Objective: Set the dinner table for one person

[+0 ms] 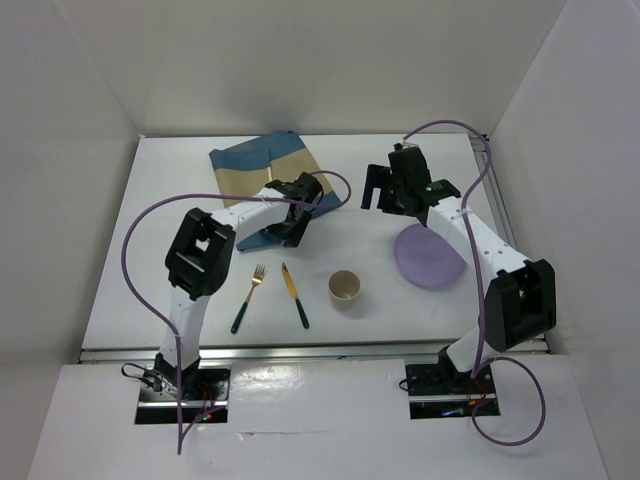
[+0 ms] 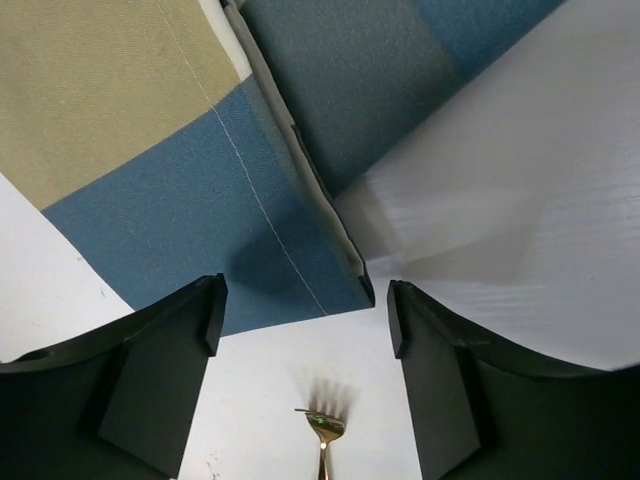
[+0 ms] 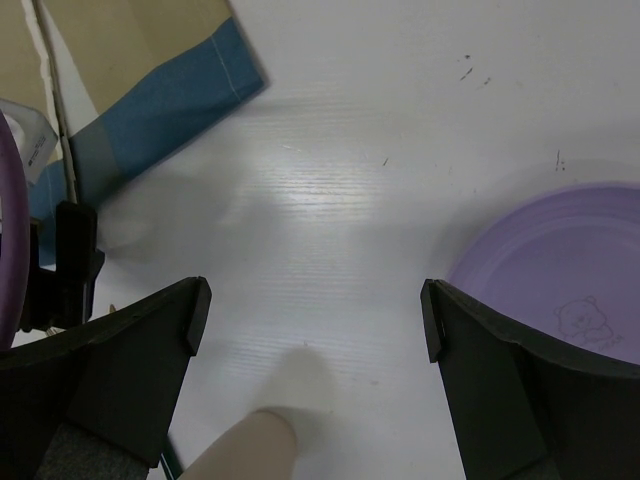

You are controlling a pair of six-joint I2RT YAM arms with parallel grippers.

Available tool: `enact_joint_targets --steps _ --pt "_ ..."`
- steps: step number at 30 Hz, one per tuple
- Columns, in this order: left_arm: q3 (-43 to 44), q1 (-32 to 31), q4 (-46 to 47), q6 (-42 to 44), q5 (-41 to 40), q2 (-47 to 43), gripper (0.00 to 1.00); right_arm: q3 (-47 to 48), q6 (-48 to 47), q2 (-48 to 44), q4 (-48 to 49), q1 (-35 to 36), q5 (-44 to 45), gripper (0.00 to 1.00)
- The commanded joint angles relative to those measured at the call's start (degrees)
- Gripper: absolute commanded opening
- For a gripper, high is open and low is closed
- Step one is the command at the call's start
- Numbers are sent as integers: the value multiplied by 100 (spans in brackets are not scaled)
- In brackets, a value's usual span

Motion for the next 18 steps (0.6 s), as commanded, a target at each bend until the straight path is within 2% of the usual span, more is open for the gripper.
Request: enact_joint_targets --steps 1,6,9,16,17,18 --pt "-47 -49 65 -217 3 22 82 -33 52 -82 203 -43 -35 100" --pt "-100 -49 65 -402 -445 74 73 -94 53 -82 203 -43 -88 100" --pt "-100 -49 3 -455 -656 135 61 -94 53 -82 203 -43 -88 100" --pt "145 -49 -243 -569 -815 189 40 -200 1 -82 308 -43 -367 100" --pt "146 -49 -243 -569 -815 128 32 -200 0 -13 386 -43 -473 100" --pt "146 -49 -243 -569 -876 58 28 -200 -61 84 466 -43 -579 100"
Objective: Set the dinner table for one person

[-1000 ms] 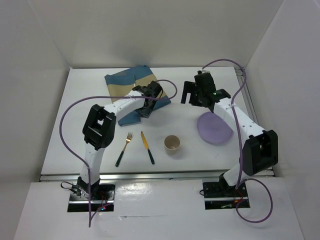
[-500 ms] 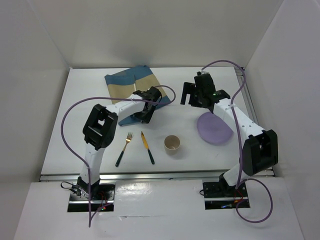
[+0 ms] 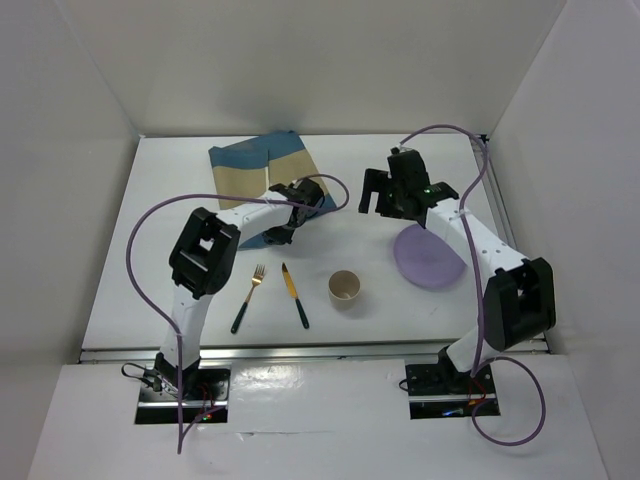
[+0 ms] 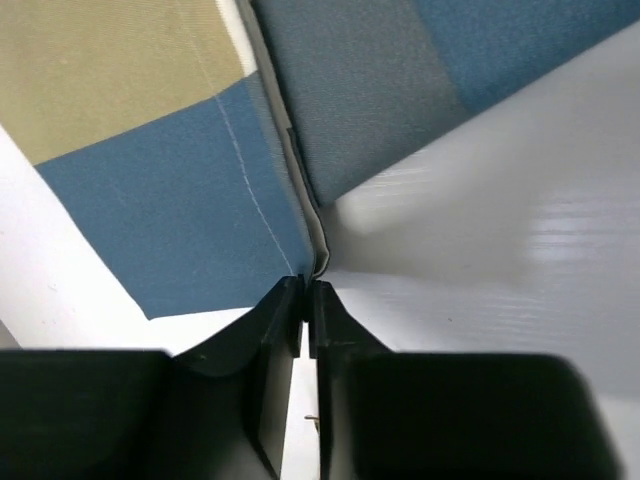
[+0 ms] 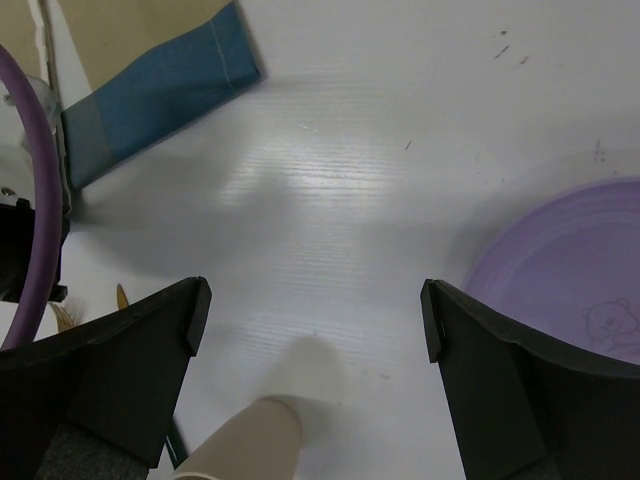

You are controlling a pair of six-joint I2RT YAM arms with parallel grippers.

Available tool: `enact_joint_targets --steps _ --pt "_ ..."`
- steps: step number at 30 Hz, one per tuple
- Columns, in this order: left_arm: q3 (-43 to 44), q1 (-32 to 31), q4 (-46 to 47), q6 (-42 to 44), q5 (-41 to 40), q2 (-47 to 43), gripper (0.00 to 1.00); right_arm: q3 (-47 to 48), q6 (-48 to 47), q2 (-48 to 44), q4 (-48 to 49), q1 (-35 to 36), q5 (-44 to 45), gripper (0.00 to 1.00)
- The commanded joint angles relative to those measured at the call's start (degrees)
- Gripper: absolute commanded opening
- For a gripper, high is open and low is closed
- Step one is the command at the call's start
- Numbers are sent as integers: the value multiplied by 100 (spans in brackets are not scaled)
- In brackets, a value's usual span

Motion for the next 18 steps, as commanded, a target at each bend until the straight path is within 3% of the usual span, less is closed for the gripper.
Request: enact_joint_targets --steps 1,2,5,12,18 --pt "290 -14 -234 -121 -310 -94 24 -40 -61 145 368 -37 -574 100" --pt "291 -14 -234 -121 -310 -146 14 47 -61 338 368 -37 -707 100" --pt "545 47 -541 -261 -468 -147 0 337 8 716 430 -37 -1217 100" --pt "870 328 -787 -393 -521 -726 0 1058 676 2042 675 -37 -1904 100" --pt "1099 855 -893 -665 304 -1402 0 1480 1712 2773 1133 -37 -1755 94"
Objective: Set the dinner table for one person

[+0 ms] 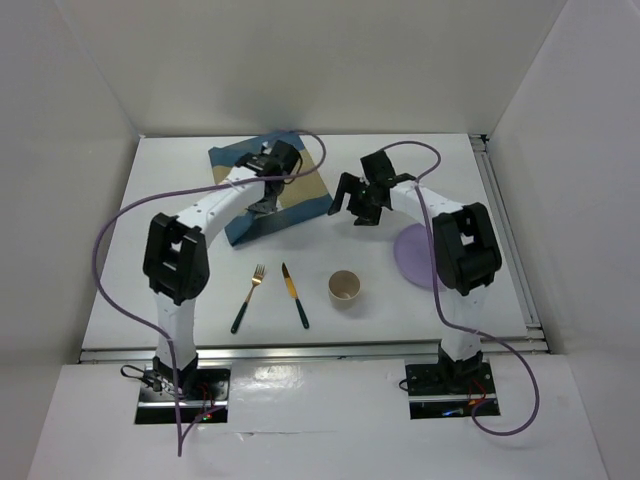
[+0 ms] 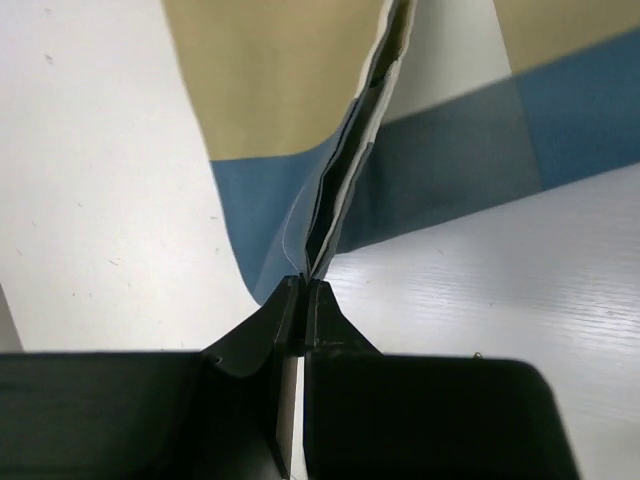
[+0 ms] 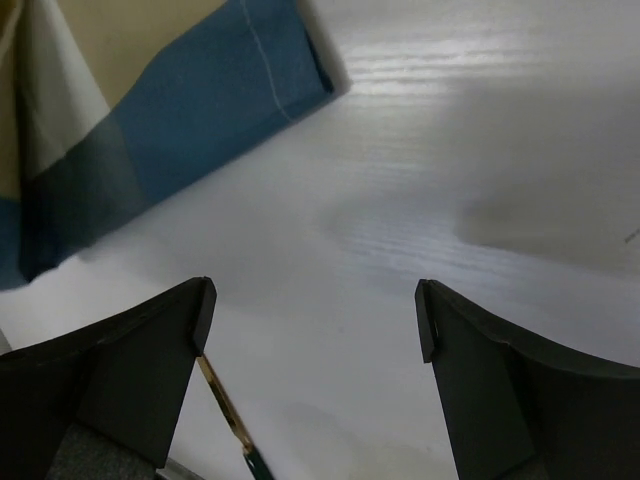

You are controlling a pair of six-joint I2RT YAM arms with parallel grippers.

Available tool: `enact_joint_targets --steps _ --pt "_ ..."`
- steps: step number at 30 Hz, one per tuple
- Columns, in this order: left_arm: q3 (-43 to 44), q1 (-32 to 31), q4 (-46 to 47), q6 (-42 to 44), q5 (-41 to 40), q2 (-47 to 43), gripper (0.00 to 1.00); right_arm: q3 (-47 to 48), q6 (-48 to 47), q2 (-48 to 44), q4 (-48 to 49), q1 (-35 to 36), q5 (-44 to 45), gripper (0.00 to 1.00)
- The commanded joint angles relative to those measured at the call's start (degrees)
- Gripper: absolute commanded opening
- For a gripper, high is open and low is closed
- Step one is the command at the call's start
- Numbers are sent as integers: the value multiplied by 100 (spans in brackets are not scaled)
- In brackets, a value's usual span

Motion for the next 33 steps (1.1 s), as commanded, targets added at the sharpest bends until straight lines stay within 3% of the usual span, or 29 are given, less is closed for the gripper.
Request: enact_joint_targets --steps 1,9,13,17,18,19,20,24,33 --pt "264 379 -105 -266 481 -741 0 523 789 432 538 35 50 93" --pt "45 995 185 -573 1377 -1251 0 1656 1475 1489 433 291 666 73" --pt "45 1189 247 -573 1624 -1392 0 1833 1774 1788 494 352 606 59" --pt "45 1416 247 -626 1757 -1523 0 1965 1906 1972 494 352 727 34" --pt "45 1487 247 -626 1818 -1524 0 1965 1906 1973 494 352 789 14" --pt "45 1487 247 -626 1888 -1594 0 2017 1906 1973 494 352 789 4" --pt "45 1566 247 -626 1889 -1646 0 2018 1906 1973 425 352 964 0" --pt "159 1838 247 -626 2152 -1787 0 1693 1661 1308 608 352 1289 0" --pt "1590 2480 -323 -696 3057 -2078 0 656 992 -926 758 405 1941 0"
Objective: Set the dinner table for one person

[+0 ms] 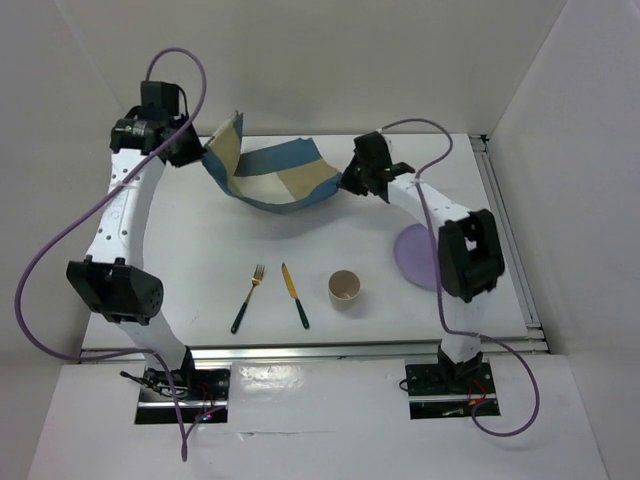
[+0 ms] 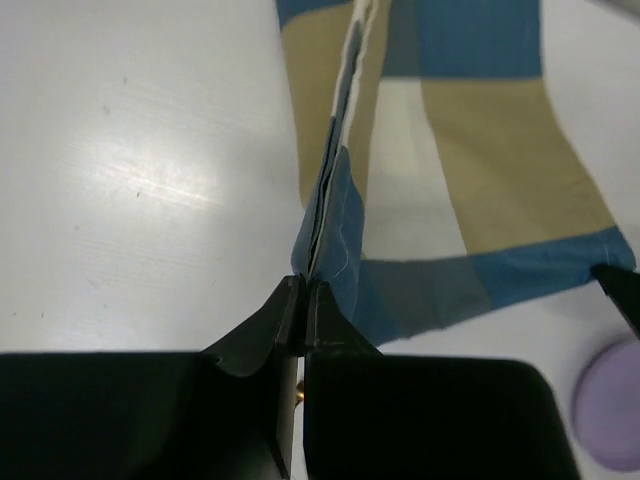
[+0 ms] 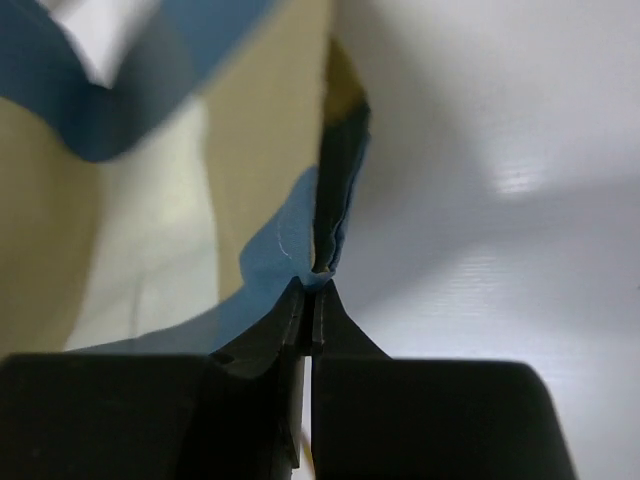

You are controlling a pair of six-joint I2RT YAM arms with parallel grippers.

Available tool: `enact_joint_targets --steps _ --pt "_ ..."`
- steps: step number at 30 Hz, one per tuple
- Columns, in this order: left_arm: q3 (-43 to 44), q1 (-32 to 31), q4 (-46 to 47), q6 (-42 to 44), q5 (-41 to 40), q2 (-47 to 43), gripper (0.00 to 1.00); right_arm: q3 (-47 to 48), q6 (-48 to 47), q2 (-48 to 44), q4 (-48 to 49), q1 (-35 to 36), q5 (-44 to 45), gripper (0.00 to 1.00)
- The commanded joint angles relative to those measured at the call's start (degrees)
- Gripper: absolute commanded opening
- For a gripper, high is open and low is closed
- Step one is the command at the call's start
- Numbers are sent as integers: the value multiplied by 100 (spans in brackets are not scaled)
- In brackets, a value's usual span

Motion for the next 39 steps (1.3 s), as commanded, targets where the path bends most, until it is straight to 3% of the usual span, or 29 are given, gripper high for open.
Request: enact_joint_targets --steps 1,8,17,22,30,33,39 --pt "758 179 -201 -182 625 -395 0 -194 -323 -1496 299 79 548 0" --pt "1296 636 -342 -500 1293 -973 0 -327 -702 -3123 -16 132 1093 0" --pt "725 944 26 -1026 1671 -2187 0 -591 -930 -4479 -298 132 1446 0" --pt "374 944 298 -1149 1777 -2012 0 -337 -1114 -4208 -298 132 1630 0" --pt "135 883 958 -1238 1962 -1239 0 375 -1352 -2979 193 132 1525 0" --pt "591 883 958 -1106 2119 -747 0 665 -1431 -2619 386 -69 1323 0" --pt "1417 883 1380 -1001 2725 -62 0 2466 -1783 -1547 431 -482 902 0"
